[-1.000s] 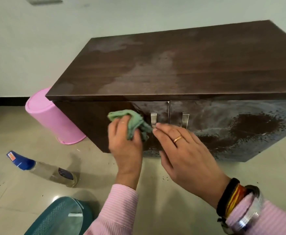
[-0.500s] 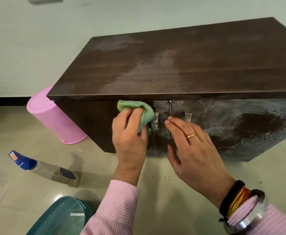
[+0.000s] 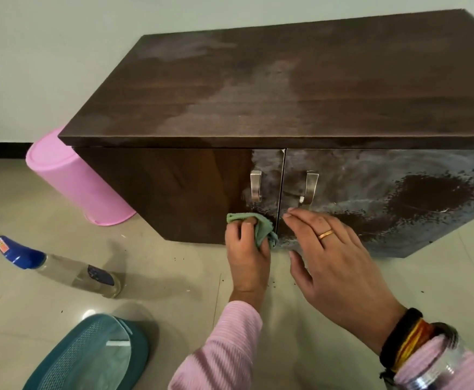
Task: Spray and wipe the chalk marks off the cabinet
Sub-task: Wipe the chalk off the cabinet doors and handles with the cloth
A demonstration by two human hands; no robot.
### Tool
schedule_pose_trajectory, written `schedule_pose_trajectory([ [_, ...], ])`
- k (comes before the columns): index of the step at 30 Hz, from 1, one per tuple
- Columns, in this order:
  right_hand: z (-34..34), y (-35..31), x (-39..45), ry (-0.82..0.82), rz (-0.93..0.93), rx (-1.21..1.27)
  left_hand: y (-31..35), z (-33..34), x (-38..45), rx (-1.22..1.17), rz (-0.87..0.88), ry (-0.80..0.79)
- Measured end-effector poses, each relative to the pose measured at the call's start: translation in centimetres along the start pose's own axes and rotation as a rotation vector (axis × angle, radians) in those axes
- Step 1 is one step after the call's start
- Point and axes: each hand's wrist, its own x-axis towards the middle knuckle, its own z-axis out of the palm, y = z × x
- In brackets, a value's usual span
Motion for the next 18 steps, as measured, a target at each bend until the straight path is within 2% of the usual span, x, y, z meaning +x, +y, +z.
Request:
schedule_pose_trajectory([
  [3,0.1,0.4,-0.6,-0.009,-0.003,0.002,0.2,-1.4,0.9,-0.010,0.085,0.072],
  [5,0.2,0.8,-0.7,-0.021,-0.001,-0.007,-0.8,-2.4,1.9,-0.012,-0.067,0.221],
  [7,0.2,0.9,-0.8,-0.036,0.000,-0.014,-3.4,-2.5,1.9,-0.028,-0.299,0.283],
  [9,0.2,0.8,-0.8,-0.044,-0.017,-0.022,-5.2,-1.5,0.5,-0.052,-0.447,0.222],
  [10,0.3,0.6,-0.8,-0.051,-0.033,-0.029,-5.3,-0.7,-0.3,-0.062,-0.467,0.157],
  [12,0.6,0.2,-0.6,-0.068,-0.074,-0.036,-3.9,1.1,-1.5,-0.075,-0.458,0.072],
  [14,1.3,-0.1,-0.4,-0.083,-0.101,-0.040,-1.8,2.4,-1.7,-0.119,-0.429,0.066],
  [18,2.7,-0.5,-0.3,-0.207,-0.049,-0.045,-1.2,2.2,-1.8,-0.144,-0.267,0.010],
])
